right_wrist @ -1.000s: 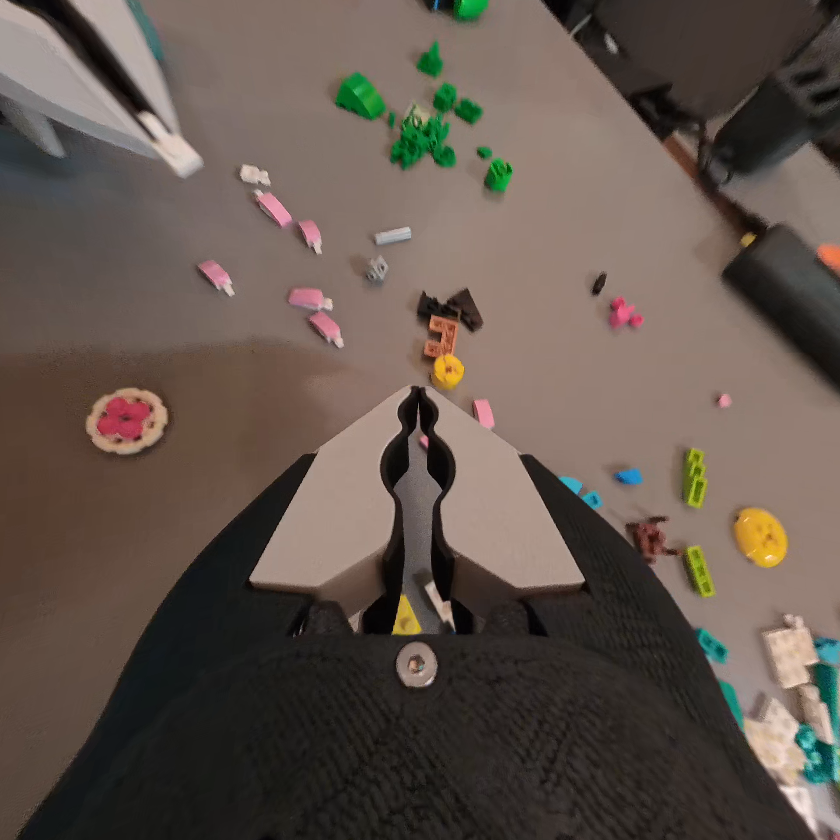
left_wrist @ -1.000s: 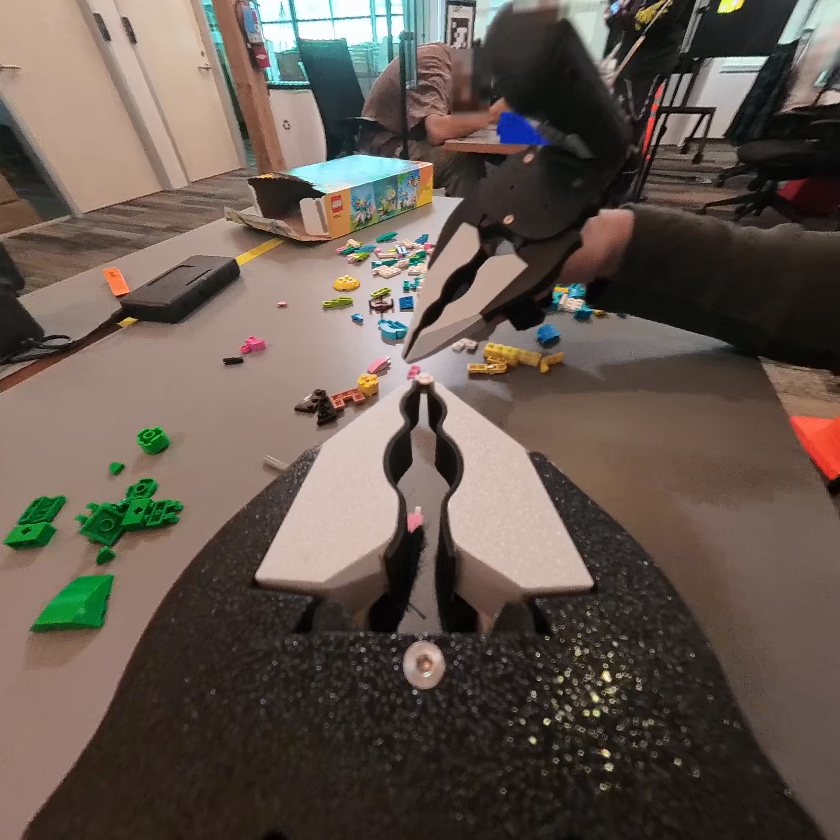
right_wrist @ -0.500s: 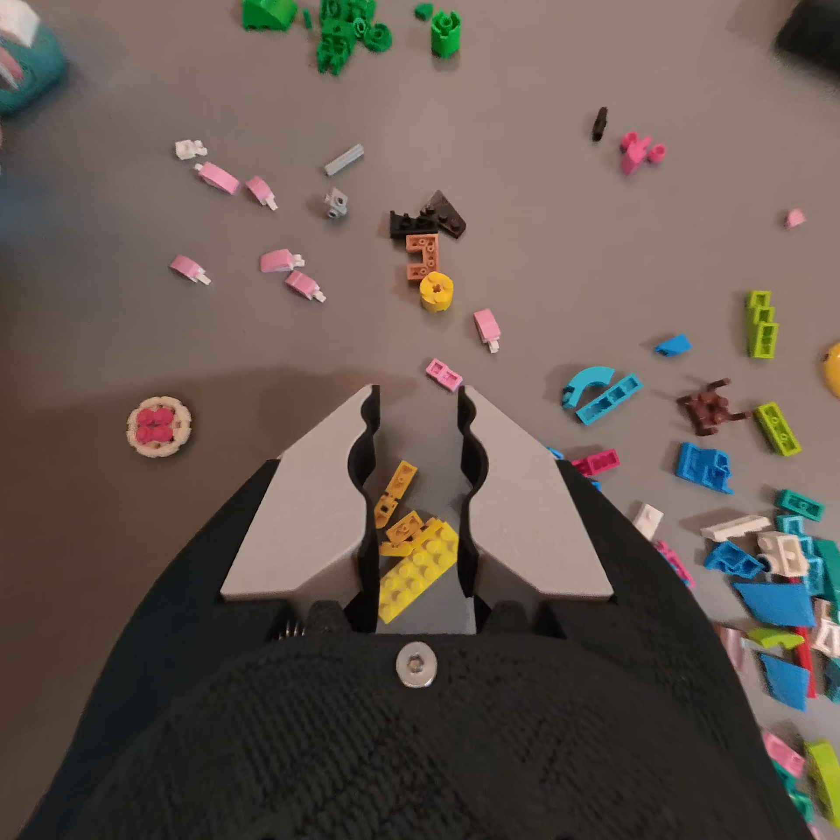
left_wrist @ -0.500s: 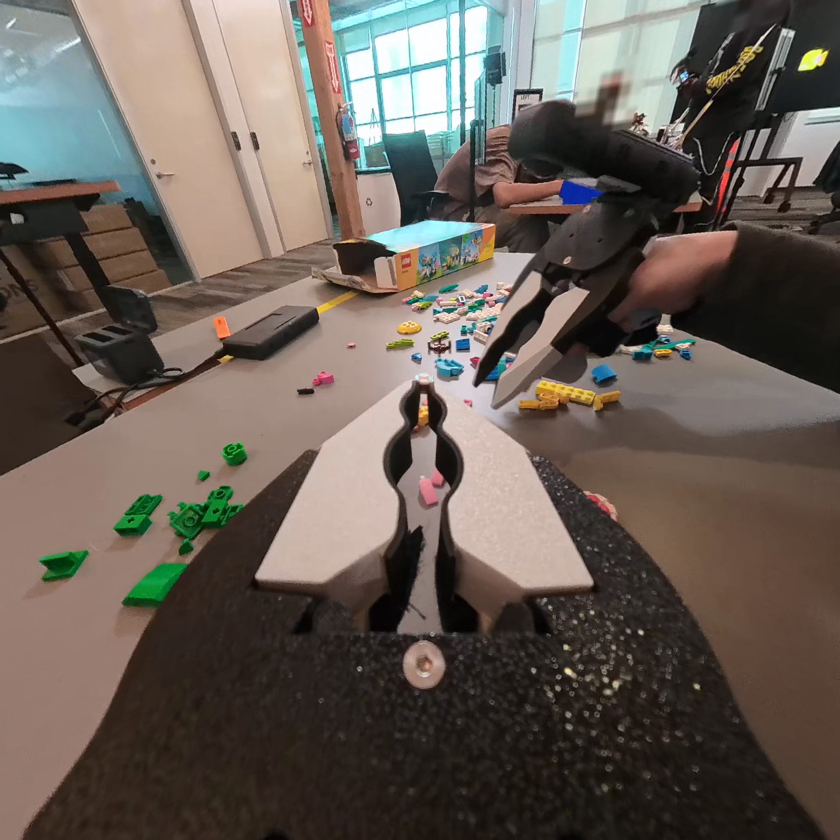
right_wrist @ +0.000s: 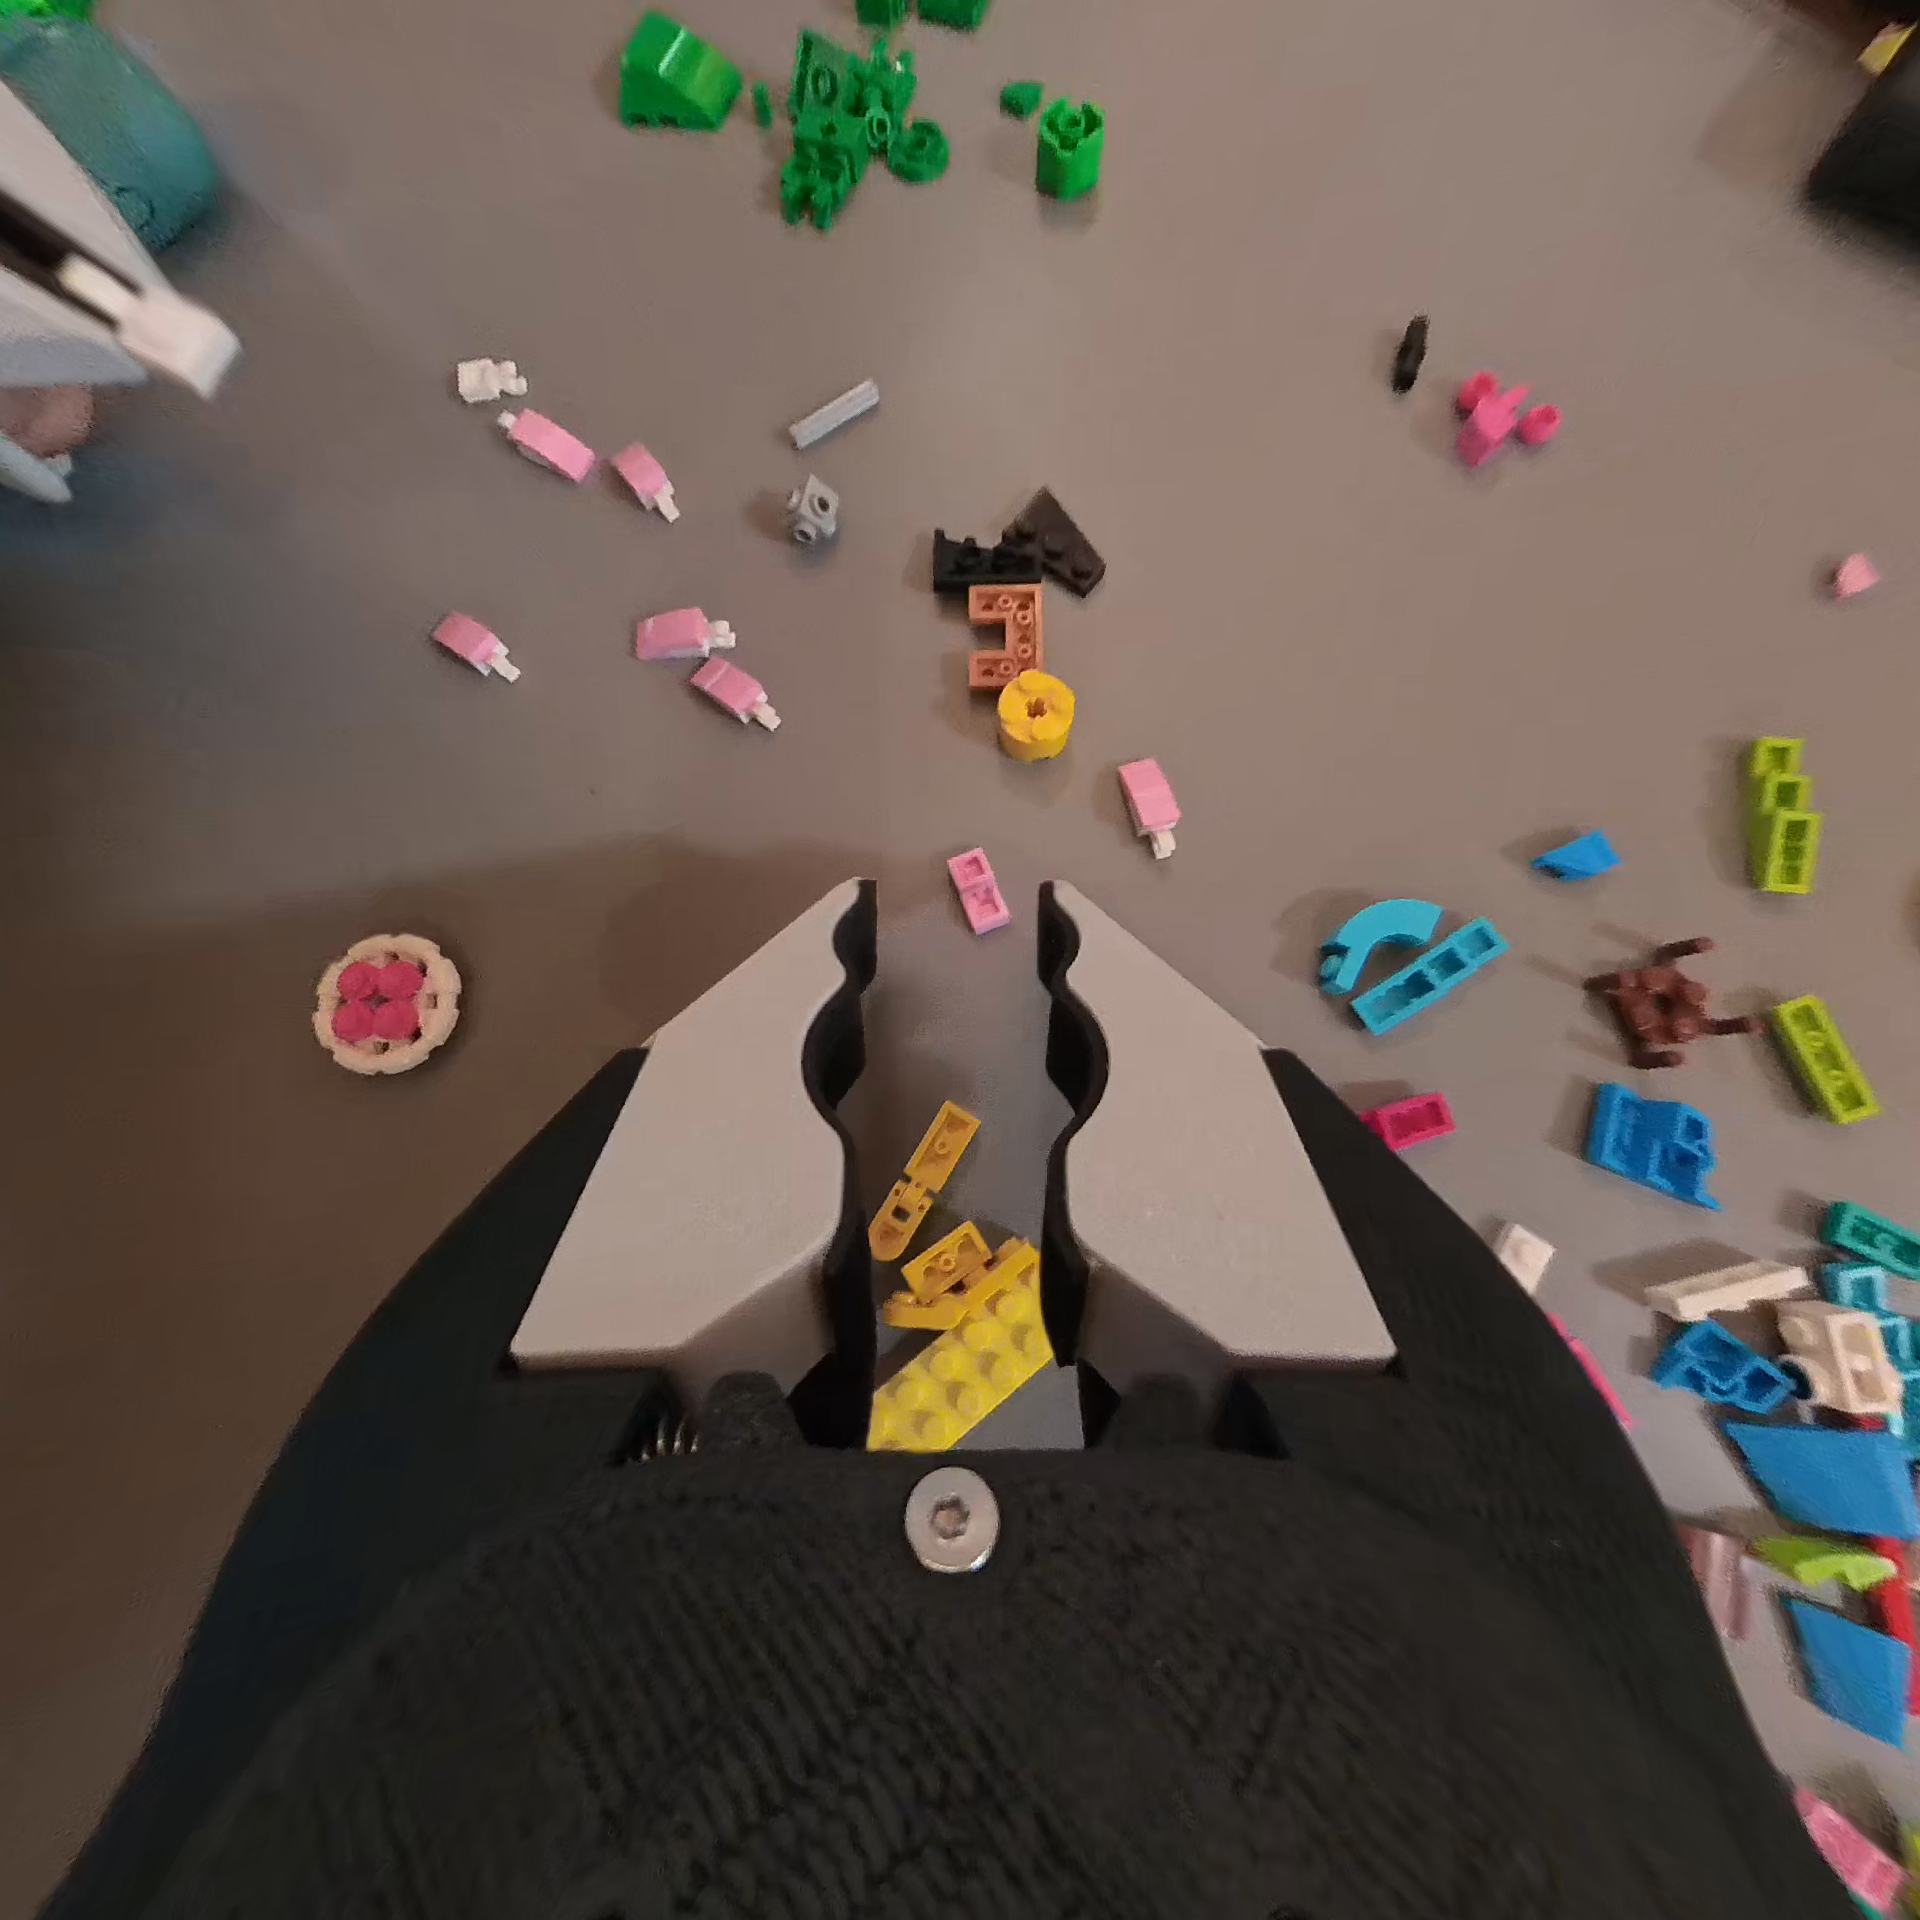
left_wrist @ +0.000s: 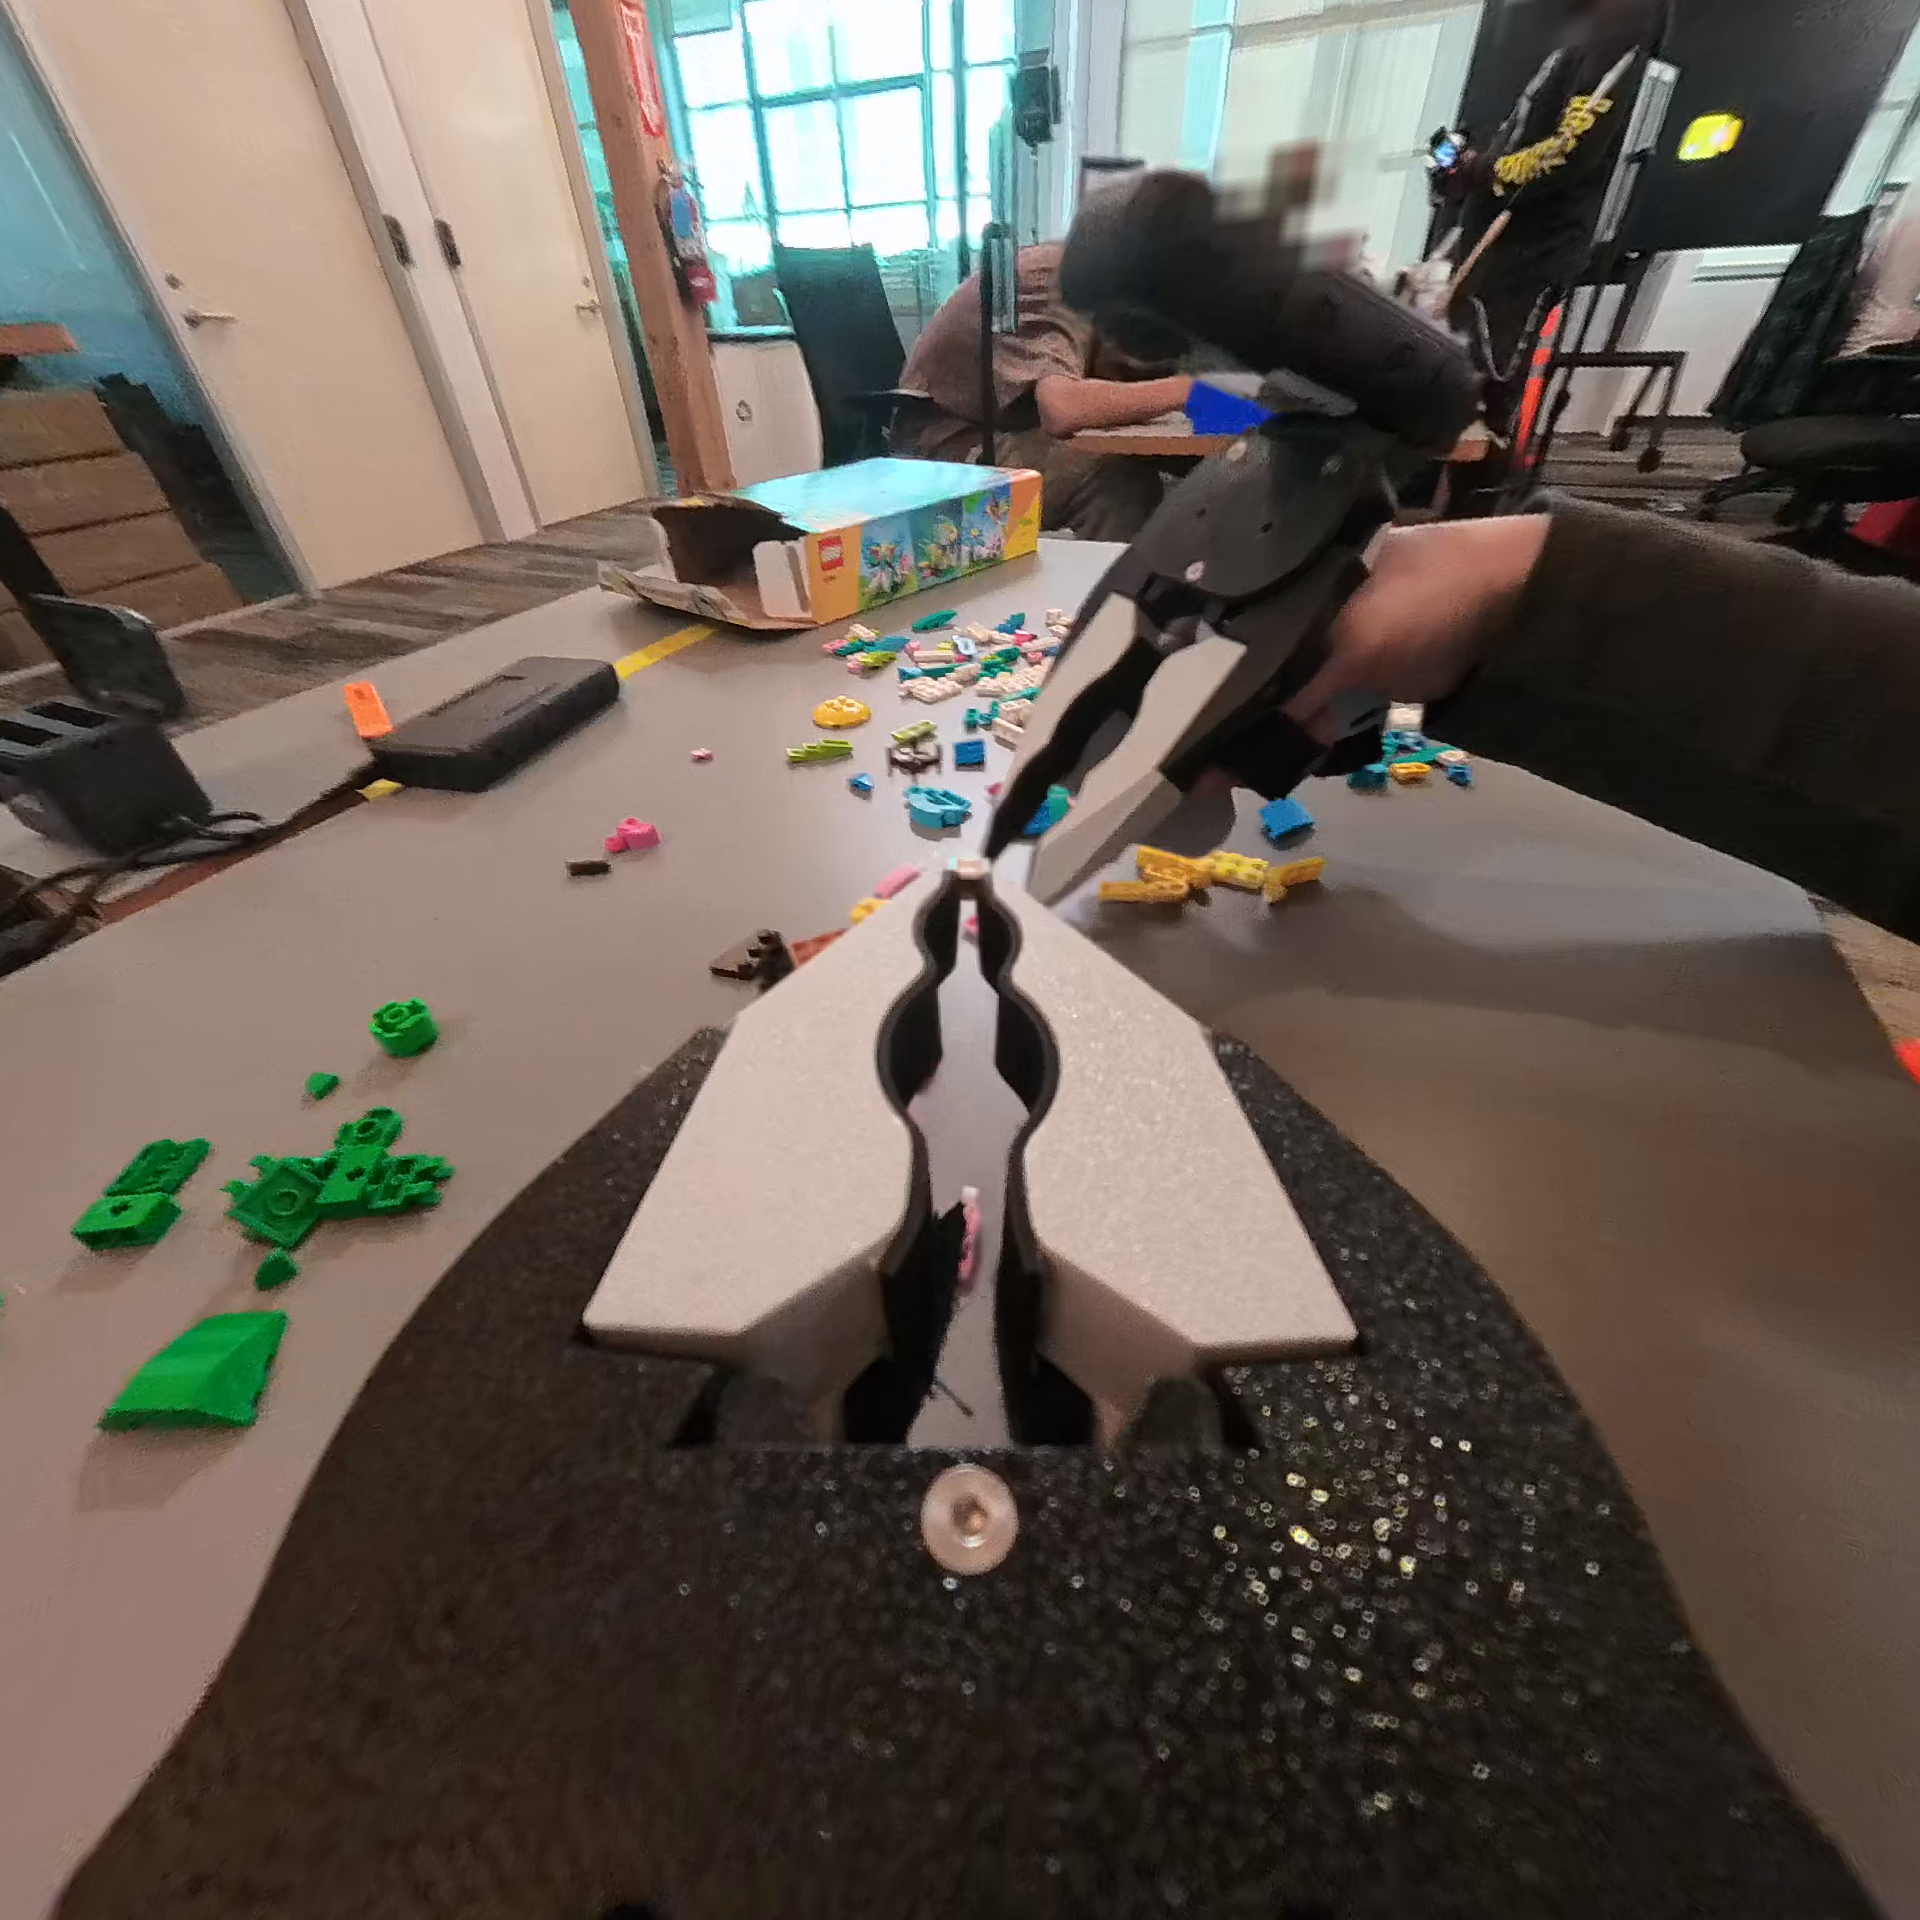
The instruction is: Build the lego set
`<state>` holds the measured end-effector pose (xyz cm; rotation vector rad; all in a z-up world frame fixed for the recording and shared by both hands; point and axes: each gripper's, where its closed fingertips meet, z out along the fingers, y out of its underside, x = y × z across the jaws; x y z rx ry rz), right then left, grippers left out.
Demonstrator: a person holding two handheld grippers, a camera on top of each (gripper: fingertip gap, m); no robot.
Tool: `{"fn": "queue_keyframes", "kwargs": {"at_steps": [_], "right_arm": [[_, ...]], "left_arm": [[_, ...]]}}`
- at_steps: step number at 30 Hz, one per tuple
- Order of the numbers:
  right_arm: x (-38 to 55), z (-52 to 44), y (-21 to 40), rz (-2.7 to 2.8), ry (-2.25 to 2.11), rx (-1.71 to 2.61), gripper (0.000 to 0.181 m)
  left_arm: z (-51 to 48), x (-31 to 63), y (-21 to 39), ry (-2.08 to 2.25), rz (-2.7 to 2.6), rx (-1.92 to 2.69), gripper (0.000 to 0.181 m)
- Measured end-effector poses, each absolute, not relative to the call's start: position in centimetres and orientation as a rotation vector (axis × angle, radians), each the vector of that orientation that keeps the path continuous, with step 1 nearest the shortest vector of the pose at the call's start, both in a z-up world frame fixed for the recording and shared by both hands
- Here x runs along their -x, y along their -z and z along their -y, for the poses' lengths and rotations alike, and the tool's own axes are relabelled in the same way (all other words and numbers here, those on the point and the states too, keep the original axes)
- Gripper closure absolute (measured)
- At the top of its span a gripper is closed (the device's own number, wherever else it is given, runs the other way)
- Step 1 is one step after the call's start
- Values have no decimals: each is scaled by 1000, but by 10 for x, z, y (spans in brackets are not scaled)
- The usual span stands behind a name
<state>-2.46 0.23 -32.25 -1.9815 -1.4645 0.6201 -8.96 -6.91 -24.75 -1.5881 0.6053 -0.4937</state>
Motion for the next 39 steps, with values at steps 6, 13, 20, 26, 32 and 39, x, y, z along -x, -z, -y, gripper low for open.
{"fn": "queue_keyframes", "kwargs": {"at_steps": [6, 13, 20, 26, 32, 39], "right_arm": [[26, -5, 331, 1548, -549, 1915, 152], [33, -4, 336, 1593, -573, 1892, 158], [60, 15, 291, 1445, -946, 1830, 174], [87, 76, 205, 1155, -1716, 1500, 174], [90, 98, 187, 1136, -1861, 1353, 175], [86, 99, 177, 1139, -1847, 1267, 175]], "left_arm": [[75, 75, 261, 549, -695, 1653, 181], [79, 69, 269, 548, -753, 1681, 181], [80, 67, 269, 550, -768, 1683, 181], [90, 59, 238, 776, -662, 1545, 181], [98, 67, 206, 981, -529, 1376, 181], [99, 77, 195, 1064, -454, 1306, 181]]}}
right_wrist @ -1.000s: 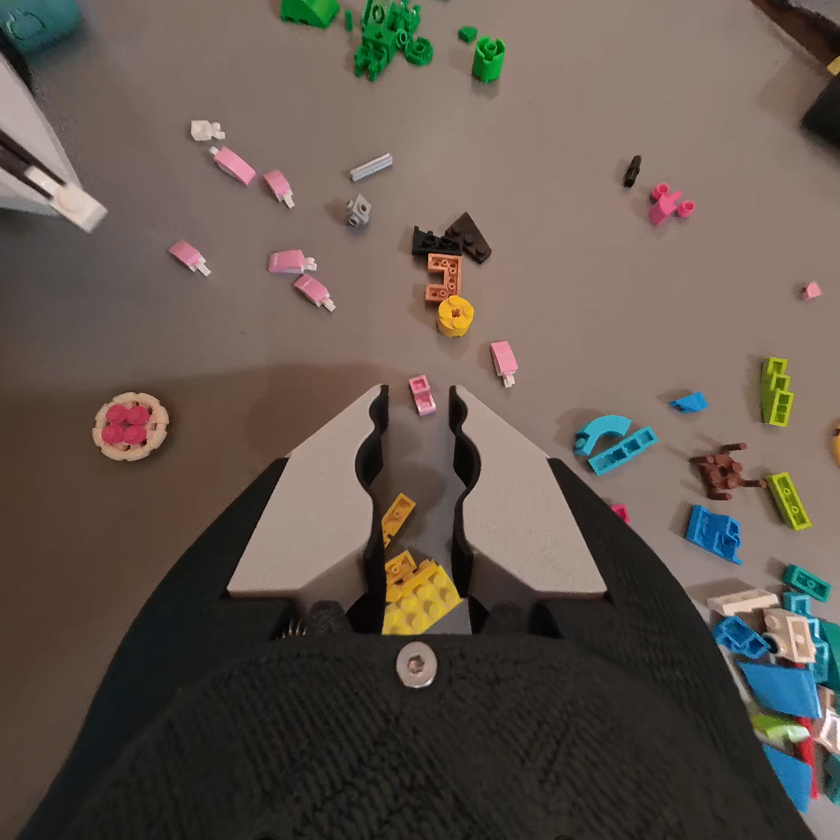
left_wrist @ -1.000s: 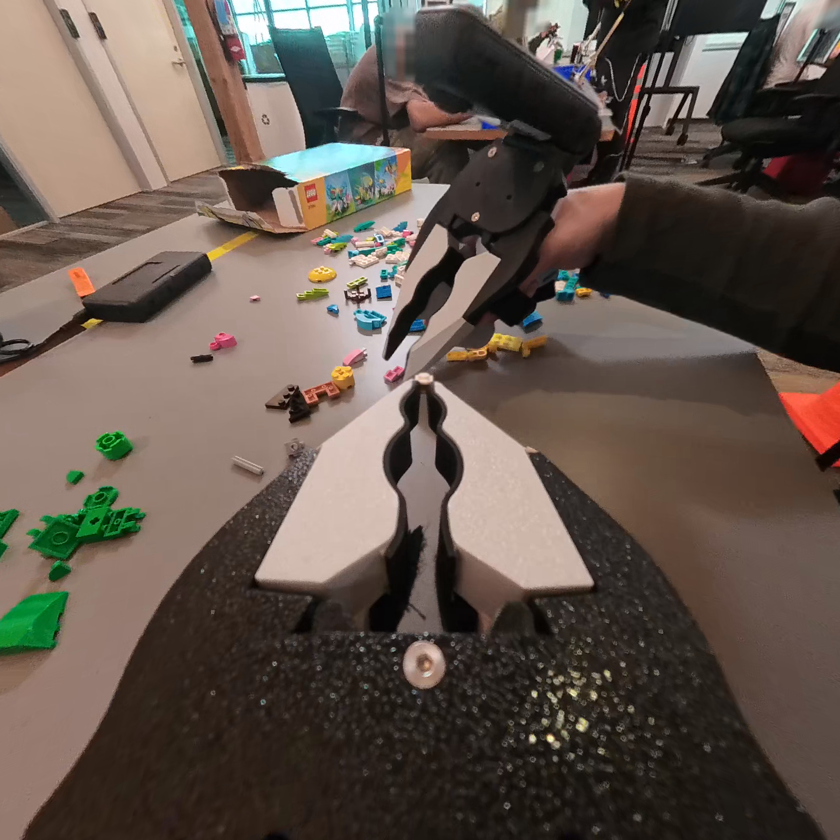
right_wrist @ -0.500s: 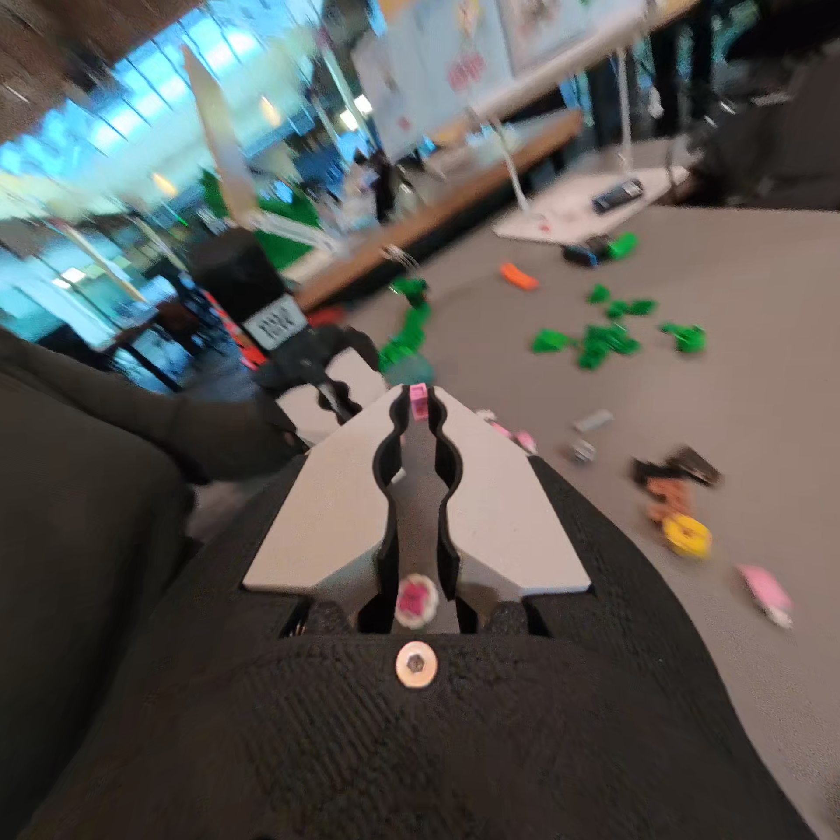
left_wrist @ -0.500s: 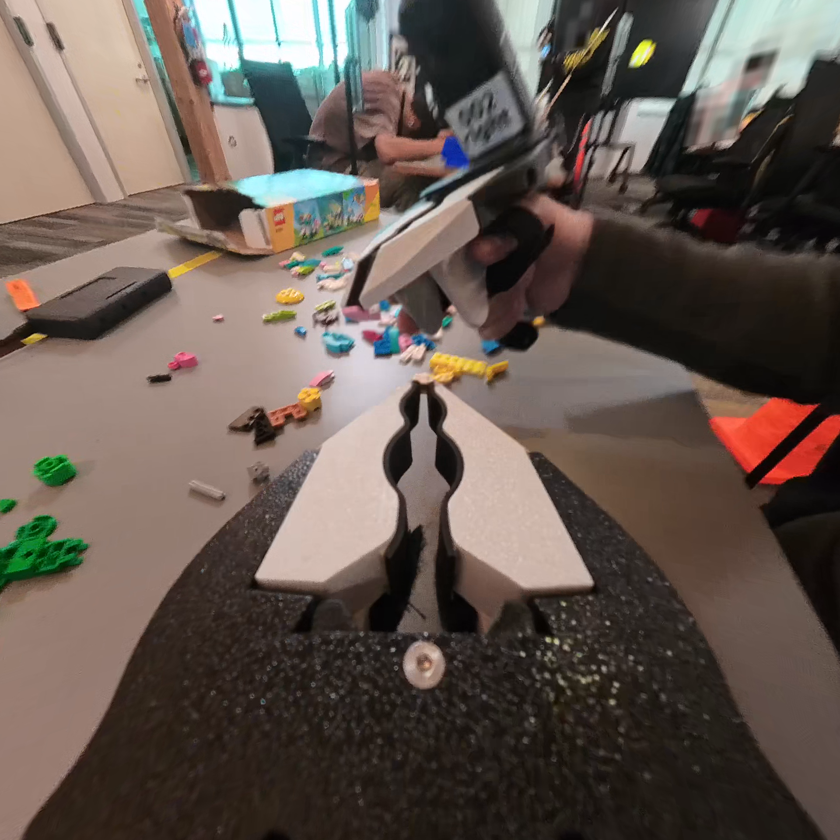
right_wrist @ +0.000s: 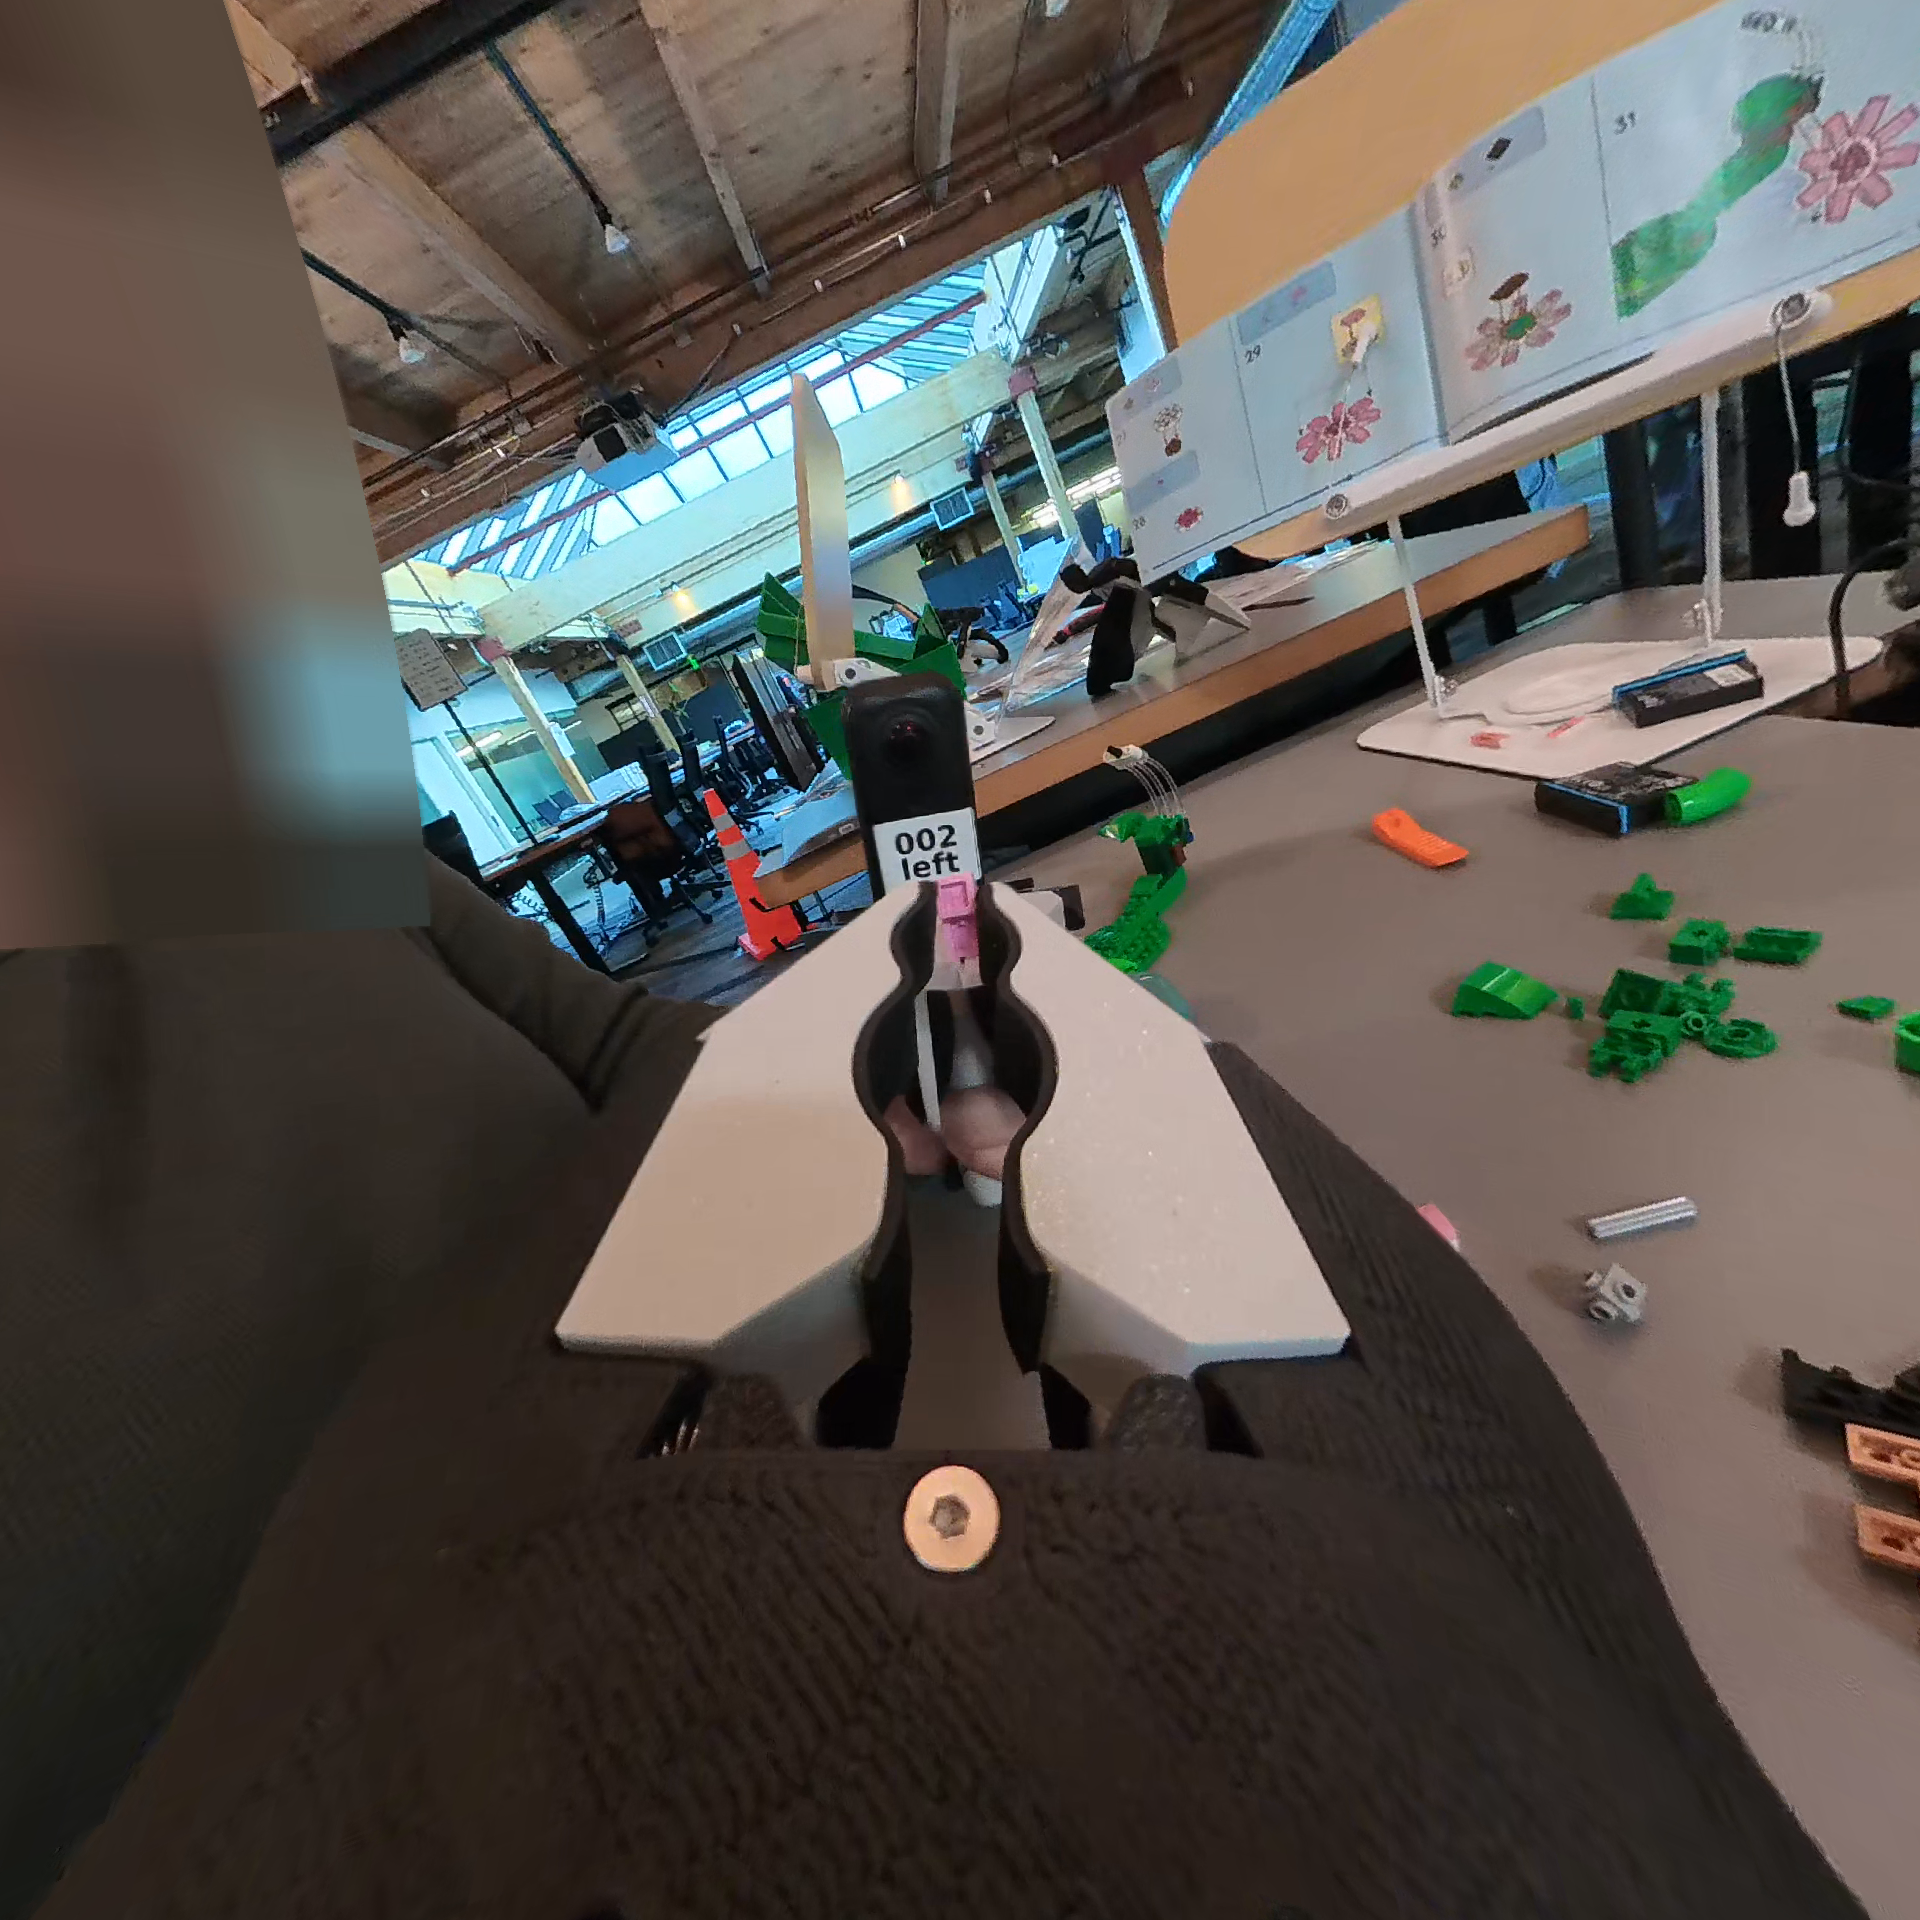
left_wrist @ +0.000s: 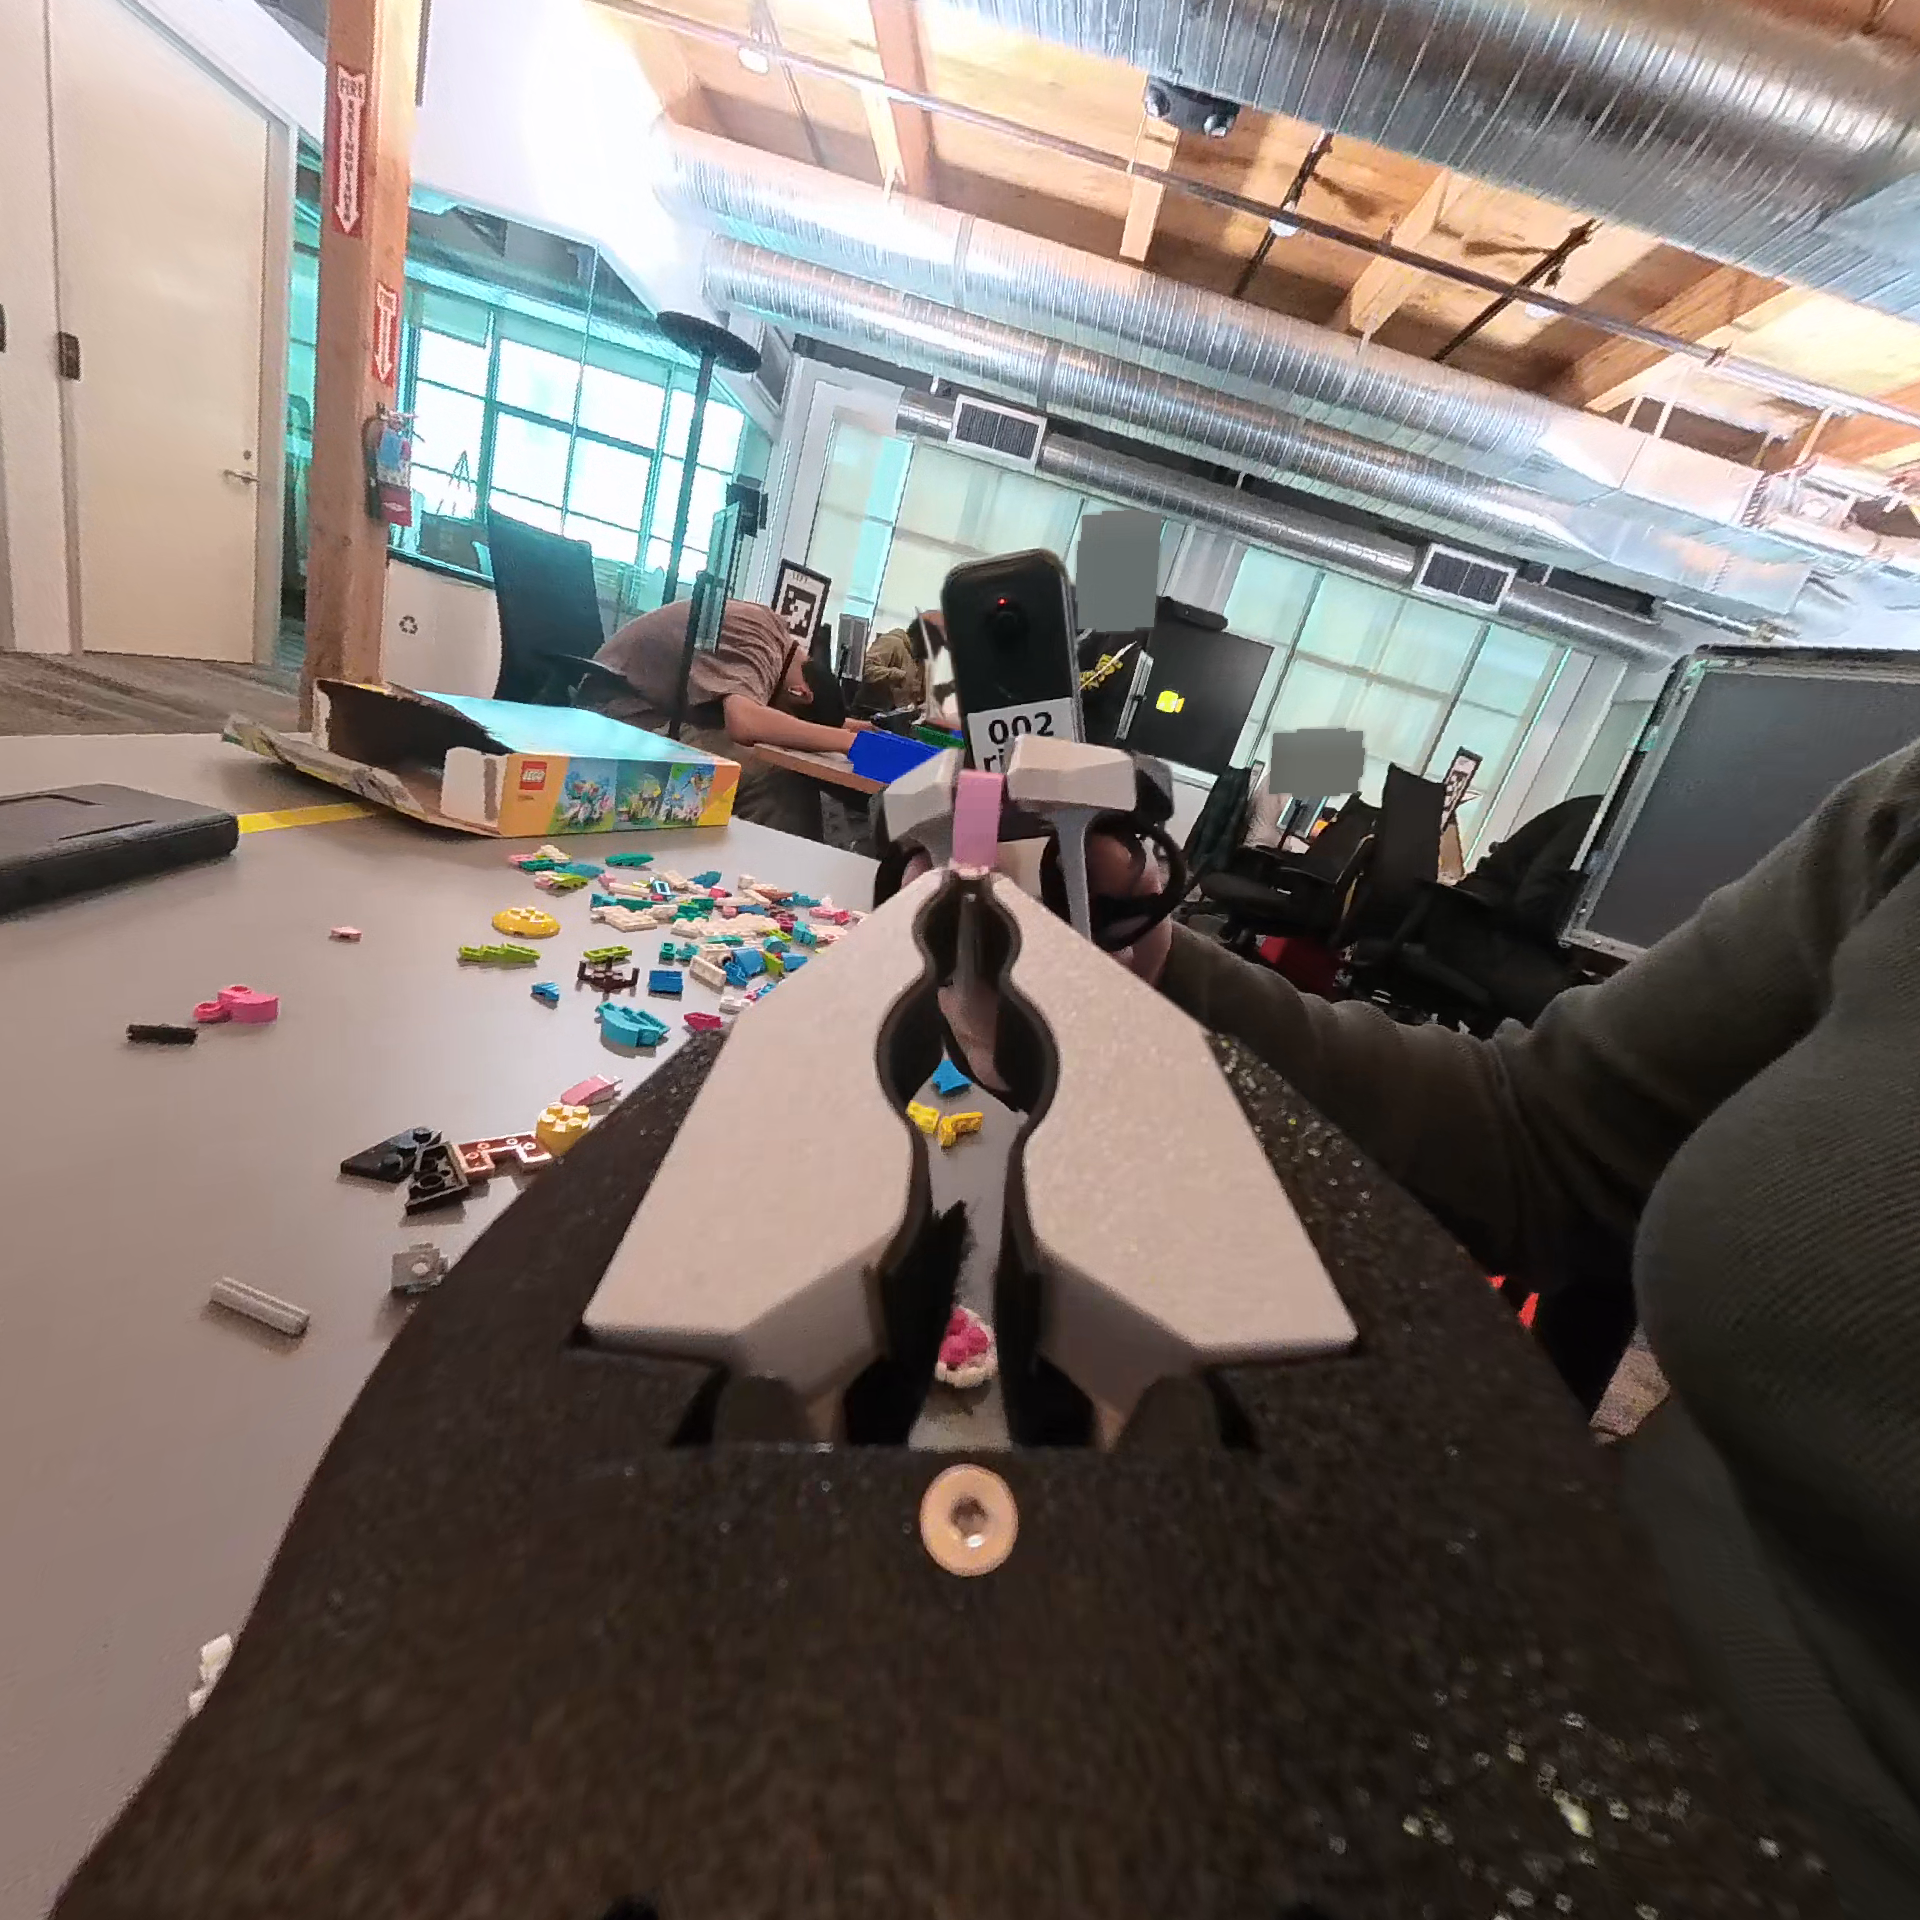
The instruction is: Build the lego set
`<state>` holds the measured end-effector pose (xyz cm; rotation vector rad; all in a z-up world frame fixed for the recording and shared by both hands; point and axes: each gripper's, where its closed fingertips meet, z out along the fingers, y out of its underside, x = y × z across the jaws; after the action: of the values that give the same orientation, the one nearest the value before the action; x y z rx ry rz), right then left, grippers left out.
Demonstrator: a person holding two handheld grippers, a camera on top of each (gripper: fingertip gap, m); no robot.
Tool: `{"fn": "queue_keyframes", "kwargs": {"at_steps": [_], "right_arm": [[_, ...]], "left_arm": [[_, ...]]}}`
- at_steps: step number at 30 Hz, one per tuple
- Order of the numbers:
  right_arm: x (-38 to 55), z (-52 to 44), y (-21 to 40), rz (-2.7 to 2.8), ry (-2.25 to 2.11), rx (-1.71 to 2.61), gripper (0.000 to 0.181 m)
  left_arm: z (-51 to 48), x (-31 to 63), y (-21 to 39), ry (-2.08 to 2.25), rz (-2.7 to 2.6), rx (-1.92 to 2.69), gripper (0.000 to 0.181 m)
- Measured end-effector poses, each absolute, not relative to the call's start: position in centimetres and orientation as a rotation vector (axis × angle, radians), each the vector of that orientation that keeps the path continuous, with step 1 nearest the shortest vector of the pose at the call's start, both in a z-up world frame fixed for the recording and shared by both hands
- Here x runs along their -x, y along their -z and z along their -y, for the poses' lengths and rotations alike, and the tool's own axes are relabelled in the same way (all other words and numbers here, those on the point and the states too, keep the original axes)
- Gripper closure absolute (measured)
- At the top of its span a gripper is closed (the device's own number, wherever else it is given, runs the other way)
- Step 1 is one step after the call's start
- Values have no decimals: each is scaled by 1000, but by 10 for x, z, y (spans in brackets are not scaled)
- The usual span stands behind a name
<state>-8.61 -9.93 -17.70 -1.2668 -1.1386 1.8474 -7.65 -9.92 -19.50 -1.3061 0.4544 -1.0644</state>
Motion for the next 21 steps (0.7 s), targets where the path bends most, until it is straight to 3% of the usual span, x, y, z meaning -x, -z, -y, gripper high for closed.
{"fn": "queue_keyframes", "kwargs": {"at_steps": [12, 18, 21], "right_arm": [[75, 79, 182, 1119, -1721, 1295, 175], [67, 62, 284, 1576, -1093, 1682, 175], [73, 71, 294, 1671, -1057, 1667, 175]], "left_arm": [[92, 83, 202, 1024, -453, 1359, 181], [70, 107, 222, 698, -476, 1514, 181], [69, 107, 225, 689, -481, 1528, 181]]}}
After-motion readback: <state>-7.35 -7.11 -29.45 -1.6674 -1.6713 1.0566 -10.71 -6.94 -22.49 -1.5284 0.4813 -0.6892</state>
